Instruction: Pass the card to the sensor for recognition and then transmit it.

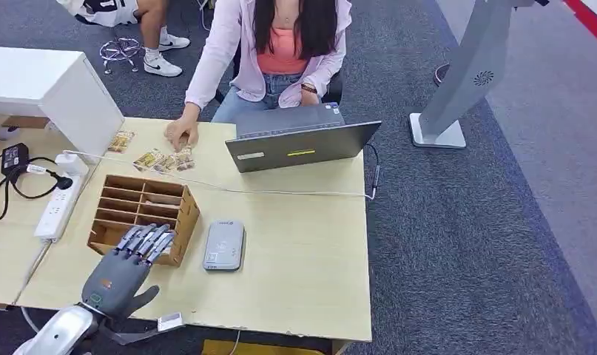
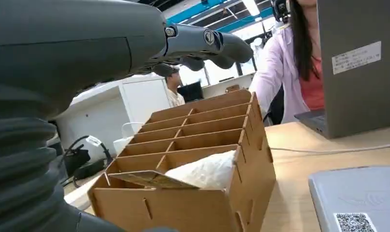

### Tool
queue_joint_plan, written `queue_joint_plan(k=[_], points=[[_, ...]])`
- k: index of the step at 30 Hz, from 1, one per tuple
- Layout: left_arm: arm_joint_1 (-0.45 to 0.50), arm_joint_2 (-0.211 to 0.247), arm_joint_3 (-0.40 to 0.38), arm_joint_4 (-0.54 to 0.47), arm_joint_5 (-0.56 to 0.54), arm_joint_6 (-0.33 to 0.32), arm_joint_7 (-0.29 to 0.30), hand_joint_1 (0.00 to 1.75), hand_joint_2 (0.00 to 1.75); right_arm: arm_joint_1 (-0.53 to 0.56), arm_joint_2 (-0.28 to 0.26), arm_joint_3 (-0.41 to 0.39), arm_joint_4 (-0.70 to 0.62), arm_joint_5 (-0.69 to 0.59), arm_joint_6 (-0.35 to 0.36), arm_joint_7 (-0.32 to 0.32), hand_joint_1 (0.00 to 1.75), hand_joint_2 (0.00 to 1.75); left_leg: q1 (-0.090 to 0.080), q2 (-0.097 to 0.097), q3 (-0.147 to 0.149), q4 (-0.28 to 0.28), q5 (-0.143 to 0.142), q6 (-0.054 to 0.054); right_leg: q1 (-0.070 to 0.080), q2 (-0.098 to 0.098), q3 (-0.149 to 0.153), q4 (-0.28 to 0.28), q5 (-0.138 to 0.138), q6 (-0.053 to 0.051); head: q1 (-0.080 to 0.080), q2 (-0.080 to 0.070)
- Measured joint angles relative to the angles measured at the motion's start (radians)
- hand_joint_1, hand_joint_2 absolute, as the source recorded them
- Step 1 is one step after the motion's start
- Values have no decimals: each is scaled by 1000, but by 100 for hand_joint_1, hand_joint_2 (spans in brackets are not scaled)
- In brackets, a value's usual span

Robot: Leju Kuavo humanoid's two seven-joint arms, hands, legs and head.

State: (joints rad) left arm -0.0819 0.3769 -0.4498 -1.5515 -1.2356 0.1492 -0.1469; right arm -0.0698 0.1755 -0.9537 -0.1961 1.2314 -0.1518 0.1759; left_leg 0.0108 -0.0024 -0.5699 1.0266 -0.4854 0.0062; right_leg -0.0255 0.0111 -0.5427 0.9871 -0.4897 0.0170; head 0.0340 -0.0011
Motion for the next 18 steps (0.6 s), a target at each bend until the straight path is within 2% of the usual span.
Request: queue_joint_plan(k=[2,4,10,18], points=[[0,0,0,1,-15,9,19,0,175,0,0,-3,0,2,2,0,0,0,0,0,0,0,0,0,0,0,0,0,0,0,0,0],[0,0,0,3,-69,40,71,0,175,0,0,-4,0,3,2,0,0,0,0,0,0,0,0,0,0,0,0,0,0,0,0,0],[13,-12,0,11,-125,95,143,0,175,0,0,-4,0,6,5,0,0,0,0,0,0,0,0,0,0,0,0,0,0,0,0,0],[37,-32,18,26,-137,90,150,0,175,0,0,-4,0,14,6,0,0,0,0,0,0,0,0,0,0,0,0,0,0,0,0,0]])
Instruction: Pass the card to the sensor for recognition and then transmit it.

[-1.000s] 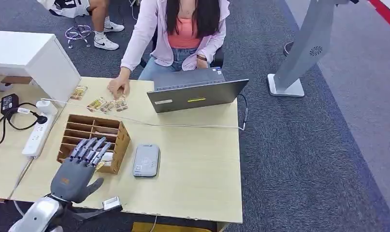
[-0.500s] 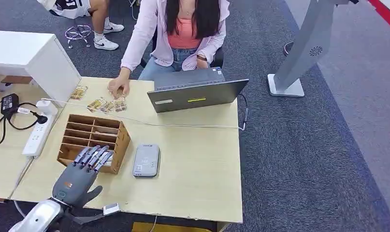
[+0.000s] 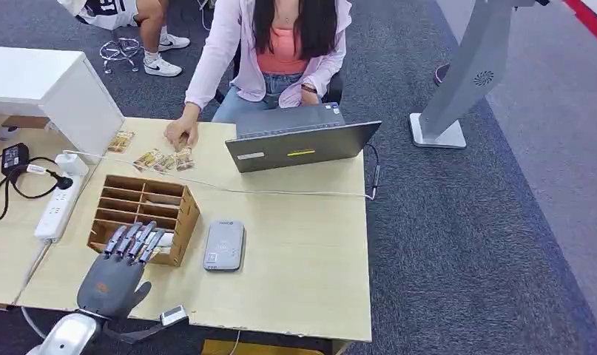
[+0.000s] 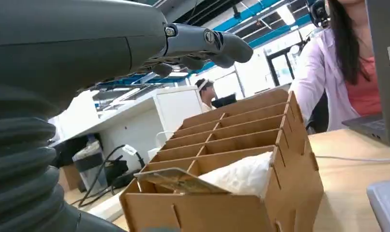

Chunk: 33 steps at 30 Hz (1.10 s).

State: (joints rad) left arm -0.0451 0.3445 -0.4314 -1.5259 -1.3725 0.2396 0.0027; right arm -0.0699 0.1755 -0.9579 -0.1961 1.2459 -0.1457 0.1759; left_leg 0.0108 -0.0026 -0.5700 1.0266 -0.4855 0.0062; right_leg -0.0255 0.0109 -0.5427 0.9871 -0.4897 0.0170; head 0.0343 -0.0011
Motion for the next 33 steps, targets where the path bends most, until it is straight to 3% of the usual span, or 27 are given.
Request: queue_joint_plan(k=[9,26,27,33], points=[[4,-22,32,30,-18,-9,32,0,175,0,0,0,0,10,3,9,0,0,0,0,0,0,0,0,0,0,0,0,0,0,0,0],[-12,-53,108,102,-21,-7,33,0,175,0,0,0,0,24,17,10,0,0,0,0,0,0,0,0,0,0,0,0,0,0,0,0],[-14,-54,109,105,-20,-7,32,175,175,0,0,0,0,24,17,10,0,0,0,0,0,0,0,0,0,0,0,0,0,0,0,0],[-14,-62,111,112,-21,0,24,175,175,0,0,0,0,27,16,10,0,0,0,0,0,0,0,0,0,0,0,0,0,0,0,0]])
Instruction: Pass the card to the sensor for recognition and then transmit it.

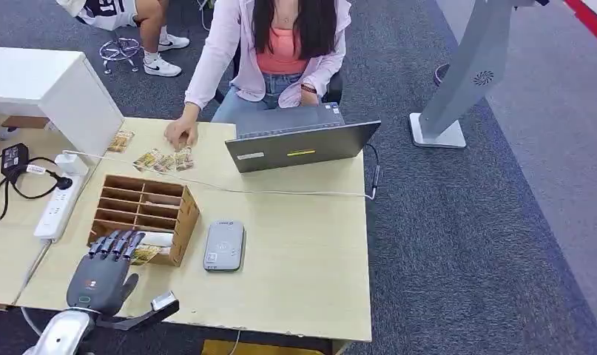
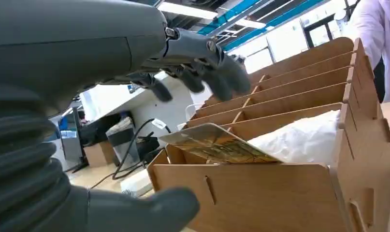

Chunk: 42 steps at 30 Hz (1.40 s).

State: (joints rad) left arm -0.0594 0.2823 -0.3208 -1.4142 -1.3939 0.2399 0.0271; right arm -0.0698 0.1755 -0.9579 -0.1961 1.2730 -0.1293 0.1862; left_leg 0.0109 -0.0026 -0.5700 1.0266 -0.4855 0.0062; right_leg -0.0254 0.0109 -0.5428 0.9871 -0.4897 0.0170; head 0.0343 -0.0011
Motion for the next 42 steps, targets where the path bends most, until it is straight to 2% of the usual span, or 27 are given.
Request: queue_joint_plan(k=[13,18,25,27,29,31,35,42], points=[[-9,-8,15,5,7,17,-17,175,175,0,0,0,0,4,0,0,0,0,0,0,0,0,0,0,0,0,0,0,0,0,0,0],[-9,-11,16,5,10,40,-48,175,175,0,0,0,0,5,5,-8,0,0,0,0,0,0,0,0,0,0,0,0,0,0,0,0],[-9,-12,16,4,9,53,-49,175,175,0,0,0,0,6,5,-9,0,0,0,0,0,0,0,0,0,0,0,0,0,0,0,0],[-11,-16,16,0,0,105,-52,175,175,0,0,0,0,14,12,-11,0,0,0,0,0,0,0,0,0,0,0,0,0,0,0,0],[-17,-16,17,-5,-2,122,-67,175,175,0,1,0,0,17,14,-11,0,0,0,0,0,0,0,0,0,0,0,0,0,0,0,0],[-21,-17,18,-8,2,168,-73,175,175,0,1,1,0,24,18,-12,0,0,0,0,0,0,0,0,0,0,0,0,0,0,0,0],[-80,-21,34,-36,25,243,-103,175,175,-1,1,3,0,39,18,-15,0,0,0,-2,0,0,1,0,0,-2,0,0,0,0,0,0],[-269,-35,48,-102,93,232,-151,175,175,-5,1,21,0,66,22,-21,0,0,0,-2,0,0,2,0,0,-2,0,0,2,0,0,0]])
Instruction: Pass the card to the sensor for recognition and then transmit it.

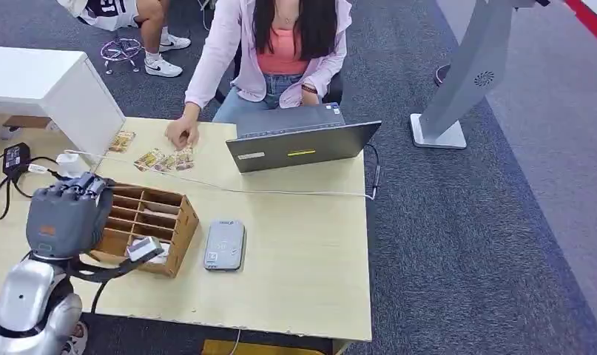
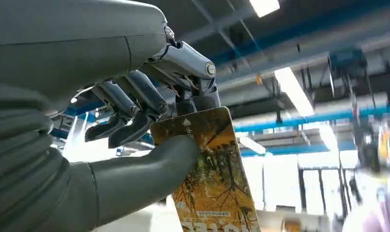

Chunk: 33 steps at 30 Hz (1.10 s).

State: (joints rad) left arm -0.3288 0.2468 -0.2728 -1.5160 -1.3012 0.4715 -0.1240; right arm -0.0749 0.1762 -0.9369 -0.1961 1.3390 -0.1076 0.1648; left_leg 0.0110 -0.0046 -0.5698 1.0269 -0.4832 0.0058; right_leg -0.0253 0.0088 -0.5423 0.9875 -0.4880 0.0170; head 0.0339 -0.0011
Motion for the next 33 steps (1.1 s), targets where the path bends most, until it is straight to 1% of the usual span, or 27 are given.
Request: queue_joint_plan(k=[3,5,7,9,10,12,14,17,19,21,23,27,28,32,33], points=[[-82,-11,0,-5,18,-20,-2,175,175,-2,0,6,0,9,4,-2,0,0,0,0,0,0,0,0,0,0,0,0,0,0,0,0],[-136,-19,0,-2,24,-18,-2,175,175,-2,0,11,0,20,15,-4,0,0,0,0,0,0,0,0,0,0,-1,0,0,0,0,0],[-217,-31,0,34,8,-16,5,175,175,-3,0,22,0,35,18,-7,0,0,0,-1,0,0,1,1,0,0,-1,0,0,0,0,0],[-321,-42,0,124,-12,-6,15,175,175,-7,0,33,0,48,21,-7,0,0,0,-1,0,0,2,0,0,-1,-1,0,1,-1,0,0],[-366,-46,0,175,-19,10,16,175,175,-8,0,36,0,52,24,-8,0,0,0,-1,-1,0,2,0,0,-1,-1,0,2,-1,0,0],[-486,-53,1,338,-40,72,14,175,175,-10,0,49,0,62,30,-10,0,0,0,1,0,0,3,-1,0,1,-1,1,3,-2,0,0],[-552,-56,2,444,-42,101,7,175,175,-10,0,55,0,63,33,-10,0,0,0,2,0,0,3,-1,0,2,-2,1,3,-2,-1,0],[-606,-62,3,541,-45,116,-1,175,175,-10,0,56,1,64,33,-10,0,0,0,1,0,0,3,-1,0,2,-2,1,3,-2,0,0],[-632,-63,3,599,-72,109,32,175,175,-10,0,61,1,70,35,-11,0,0,0,1,-1,0,3,-1,0,2,-2,1,3,-2,0,0],[-675,-62,10,689,-79,113,45,175,175,-10,0,67,2,76,37,-6,0,0,0,1,-1,0,3,-1,0,2,-2,1,3,-2,1,0],[-703,-60,25,753,-75,125,43,175,175,-9,0,70,3,79,37,-1,0,0,0,2,-1,0,3,-1,0,2,-2,1,3,-2,0,0],[-721,-59,50,847,-41,140,12,175,175,-10,0,74,4,81,37,3,0,0,0,1,-1,0,3,-1,0,2,-2,2,3,-2,0,0],[-721,-58,56,862,-39,142,11,0,175,-10,0,75,4,81,37,3,0,0,0,1,-1,0,3,-1,0,2,-2,2,3,-2,0,0],[-720,-53,78,911,-18,141,7,0,175,-10,0,75,4,82,35,-1,0,0,0,1,-2,0,3,-1,0,2,-2,2,3,-2,0,0],[-720,-49,87,918,1,135,-8,0,175,-10,0,75,4,80,35,-4,0,0,0,1,-2,0,3,-1,0,2,-2,2,3,-2,0,0]])
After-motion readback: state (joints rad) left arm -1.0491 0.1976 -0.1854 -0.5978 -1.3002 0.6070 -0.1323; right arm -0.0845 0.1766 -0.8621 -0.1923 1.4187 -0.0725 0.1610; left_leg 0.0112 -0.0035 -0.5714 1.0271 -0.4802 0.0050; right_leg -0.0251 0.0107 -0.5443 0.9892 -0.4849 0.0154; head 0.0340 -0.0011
